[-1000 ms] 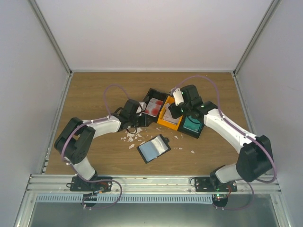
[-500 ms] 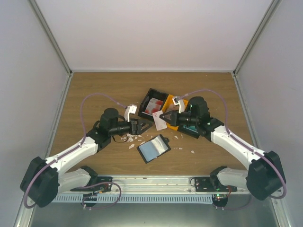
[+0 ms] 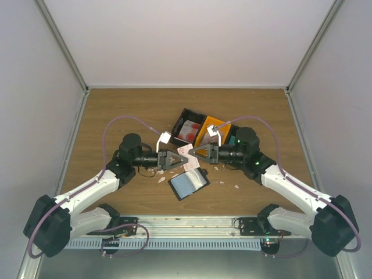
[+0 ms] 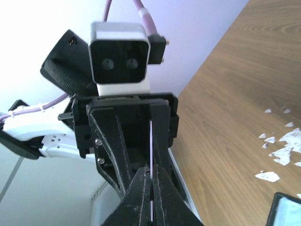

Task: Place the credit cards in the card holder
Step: Pick up the credit card from the storage box.

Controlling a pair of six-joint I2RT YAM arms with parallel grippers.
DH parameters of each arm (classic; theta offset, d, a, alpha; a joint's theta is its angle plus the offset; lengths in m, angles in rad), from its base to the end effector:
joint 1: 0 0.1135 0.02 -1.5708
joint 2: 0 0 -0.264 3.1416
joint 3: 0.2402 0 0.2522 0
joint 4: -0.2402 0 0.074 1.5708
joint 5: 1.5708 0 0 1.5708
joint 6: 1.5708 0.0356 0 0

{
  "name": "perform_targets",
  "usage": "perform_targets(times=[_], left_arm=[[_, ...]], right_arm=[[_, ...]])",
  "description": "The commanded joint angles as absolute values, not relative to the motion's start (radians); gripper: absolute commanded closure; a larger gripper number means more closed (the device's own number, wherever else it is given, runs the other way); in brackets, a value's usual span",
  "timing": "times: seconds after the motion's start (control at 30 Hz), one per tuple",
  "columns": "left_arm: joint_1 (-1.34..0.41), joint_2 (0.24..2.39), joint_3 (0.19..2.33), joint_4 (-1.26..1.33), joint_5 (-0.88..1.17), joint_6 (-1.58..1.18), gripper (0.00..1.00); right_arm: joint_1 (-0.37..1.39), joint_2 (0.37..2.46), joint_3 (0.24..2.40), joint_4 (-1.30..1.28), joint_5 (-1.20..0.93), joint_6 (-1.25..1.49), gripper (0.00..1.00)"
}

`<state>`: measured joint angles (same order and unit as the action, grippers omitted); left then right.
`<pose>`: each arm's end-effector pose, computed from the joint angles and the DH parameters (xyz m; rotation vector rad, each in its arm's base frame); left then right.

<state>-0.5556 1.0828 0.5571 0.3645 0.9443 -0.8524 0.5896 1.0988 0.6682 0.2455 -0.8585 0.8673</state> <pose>0.1818 -0.1468 0.2604 0.5298 1.9808 -1.7674 0.1872 0.1576 0.2830 -0.4603 2.0179 1.7300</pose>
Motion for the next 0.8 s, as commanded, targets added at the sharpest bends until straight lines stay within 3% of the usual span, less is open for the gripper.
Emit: perform_targets(times=[0.0,0.07,0.13,0.23,0.37,0.53,0.63,0.7,0.77], left_arm=[[-0.559,1.088,0.565,0.445,1.020,-0.875,0.85],[-0.559,1.090,0.560,0.441,1.004,-0.873,0.98],[-0.559,1.083,0.559,0.437,0.986,-0.874,1.00],[-0.560,1.067,0.551,0.446,0.956,-0.886,1.00],[-0.560,1.053,0.532,0.491,0.949,-0.925,1.00],[-0.561,1.039,0.505,0.530,0.932,-0.952,1.00],[-0.563,1.020,0.500,0.477,0.891,-0.913,0.91],[-0.563,0.997,0.492,0.410,0.838,-0.877,0.76],[-0.563,0.963,0.485,0.320,0.748,-0.837,0.53]], right_arm=[[0.628,1.084,0.645,0.312,-0.877,0.895,0.99],[0.628,1.075,0.644,0.306,-0.868,0.888,0.93],[0.628,1.057,0.641,0.294,-0.856,0.870,0.80],[0.627,1.014,0.613,0.298,-0.848,0.849,0.76],[0.627,0.972,0.566,0.317,-0.879,0.836,0.82],[0.627,0.981,0.526,0.359,-0.908,0.831,0.99],[0.629,0.979,0.506,0.371,-0.881,0.819,1.00],[0.628,0.979,0.502,0.351,-0.858,0.796,1.00],[0.625,0.978,0.515,0.259,-0.806,0.738,1.00]])
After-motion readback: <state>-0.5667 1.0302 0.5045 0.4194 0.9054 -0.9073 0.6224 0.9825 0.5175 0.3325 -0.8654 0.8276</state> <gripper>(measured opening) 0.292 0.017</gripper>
